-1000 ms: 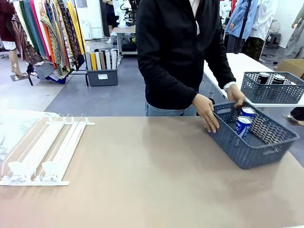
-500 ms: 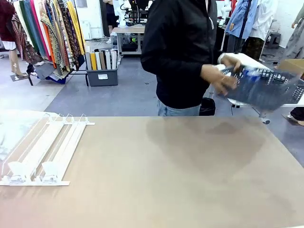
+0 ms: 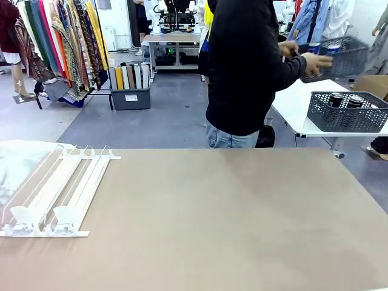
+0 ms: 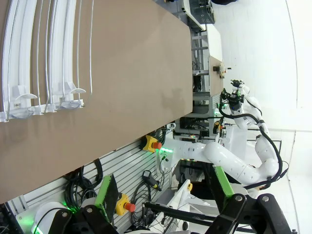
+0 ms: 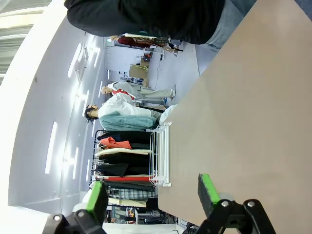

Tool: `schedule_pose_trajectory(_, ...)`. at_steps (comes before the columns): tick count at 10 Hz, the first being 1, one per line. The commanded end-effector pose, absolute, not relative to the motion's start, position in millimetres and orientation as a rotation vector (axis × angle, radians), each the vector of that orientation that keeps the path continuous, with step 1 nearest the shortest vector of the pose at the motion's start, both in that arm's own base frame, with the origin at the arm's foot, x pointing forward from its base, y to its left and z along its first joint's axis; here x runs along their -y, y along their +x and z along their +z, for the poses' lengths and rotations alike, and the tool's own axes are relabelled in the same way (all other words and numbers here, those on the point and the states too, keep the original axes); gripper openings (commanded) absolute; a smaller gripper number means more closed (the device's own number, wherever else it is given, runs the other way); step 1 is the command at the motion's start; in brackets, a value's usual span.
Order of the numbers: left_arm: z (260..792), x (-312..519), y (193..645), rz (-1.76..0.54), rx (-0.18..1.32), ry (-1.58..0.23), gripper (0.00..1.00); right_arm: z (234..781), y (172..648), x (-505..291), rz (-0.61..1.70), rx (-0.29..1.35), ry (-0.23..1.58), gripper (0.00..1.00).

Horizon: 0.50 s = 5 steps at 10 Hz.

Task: Retrieve and store the cans from the dispenser.
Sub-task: Pick up one can from the Automatic Can Dispenser and place it in the middle of the table.

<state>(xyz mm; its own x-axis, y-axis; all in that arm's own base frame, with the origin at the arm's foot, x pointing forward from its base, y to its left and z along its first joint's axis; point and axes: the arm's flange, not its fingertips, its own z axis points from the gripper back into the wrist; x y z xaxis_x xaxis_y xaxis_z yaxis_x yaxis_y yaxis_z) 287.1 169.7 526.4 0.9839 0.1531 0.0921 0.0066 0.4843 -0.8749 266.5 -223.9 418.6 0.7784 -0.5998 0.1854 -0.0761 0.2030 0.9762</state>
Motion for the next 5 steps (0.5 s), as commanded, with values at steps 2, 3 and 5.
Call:
schedule_pose_trajectory(2, 526.7, -168.9, 286.4, 0.077, 0.183, -1.079, 1.0, 421.2, 266.7, 224.8, -0.385, 0.624, 1.335, 1.0)
schedule_pose_trajectory(3, 526.7, -168.9, 286.4, 0.077, 0.183, -1.079, 1.0, 421.2, 266.7, 224.8, -0.385, 0.624, 1.335, 1.0)
schedule_pose_trajectory(5, 526.7, -168.9, 286.4, 0.077, 0.183, -1.079, 1.0, 421.2, 266.7, 224.8, -0.385, 0.624, 1.335, 1.0)
